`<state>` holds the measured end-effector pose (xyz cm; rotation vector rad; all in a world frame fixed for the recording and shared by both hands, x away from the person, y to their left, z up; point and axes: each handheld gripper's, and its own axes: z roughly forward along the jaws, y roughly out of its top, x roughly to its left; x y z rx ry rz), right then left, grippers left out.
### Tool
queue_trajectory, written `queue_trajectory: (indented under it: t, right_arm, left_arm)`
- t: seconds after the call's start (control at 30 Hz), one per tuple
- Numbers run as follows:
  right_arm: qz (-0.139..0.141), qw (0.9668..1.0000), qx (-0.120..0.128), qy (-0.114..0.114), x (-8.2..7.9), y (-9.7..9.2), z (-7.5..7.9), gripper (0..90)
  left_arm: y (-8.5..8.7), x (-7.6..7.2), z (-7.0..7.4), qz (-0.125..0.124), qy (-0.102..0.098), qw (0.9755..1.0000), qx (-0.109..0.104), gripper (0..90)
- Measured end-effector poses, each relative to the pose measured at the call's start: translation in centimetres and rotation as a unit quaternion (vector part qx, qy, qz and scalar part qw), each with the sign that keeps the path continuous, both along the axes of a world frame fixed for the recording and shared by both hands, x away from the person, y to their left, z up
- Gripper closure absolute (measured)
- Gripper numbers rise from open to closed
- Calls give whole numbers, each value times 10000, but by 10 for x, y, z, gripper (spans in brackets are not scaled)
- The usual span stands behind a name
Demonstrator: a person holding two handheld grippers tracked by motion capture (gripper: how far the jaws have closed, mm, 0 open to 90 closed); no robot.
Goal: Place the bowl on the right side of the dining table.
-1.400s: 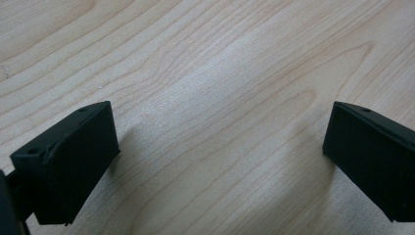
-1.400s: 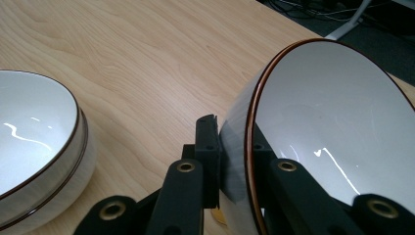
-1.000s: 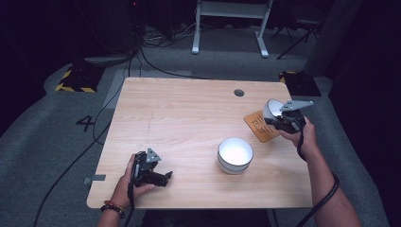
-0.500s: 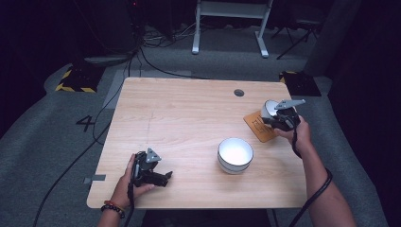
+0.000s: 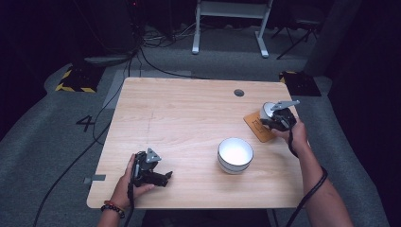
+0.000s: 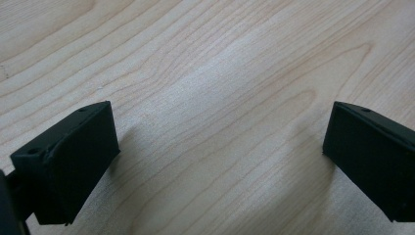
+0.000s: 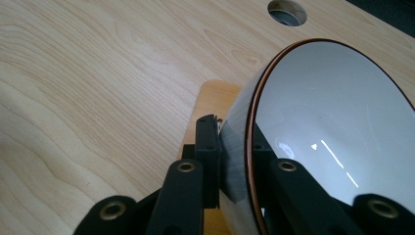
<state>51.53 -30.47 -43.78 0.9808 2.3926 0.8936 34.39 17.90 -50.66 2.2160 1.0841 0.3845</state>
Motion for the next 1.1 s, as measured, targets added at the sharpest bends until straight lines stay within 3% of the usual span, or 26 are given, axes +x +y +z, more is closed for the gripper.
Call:
queue_trajectory:
  t: [0.27, 0.63, 1.1]
  right_arm:
    - [-52, 9999, -71, 82, 3, 5, -6, 814]
    - [-78, 9996, -283, 14, 8, 11, -12, 812]
    - [24, 9999, -62, 107, 7, 9, -13, 804]
  left_arm:
    - [0, 0, 0, -17, -3, 10000, 8, 1]
    - [0, 0, 0, -1, -1, 10000, 2, 1]
    - [0, 0, 0, 0, -4, 10000, 4, 1]
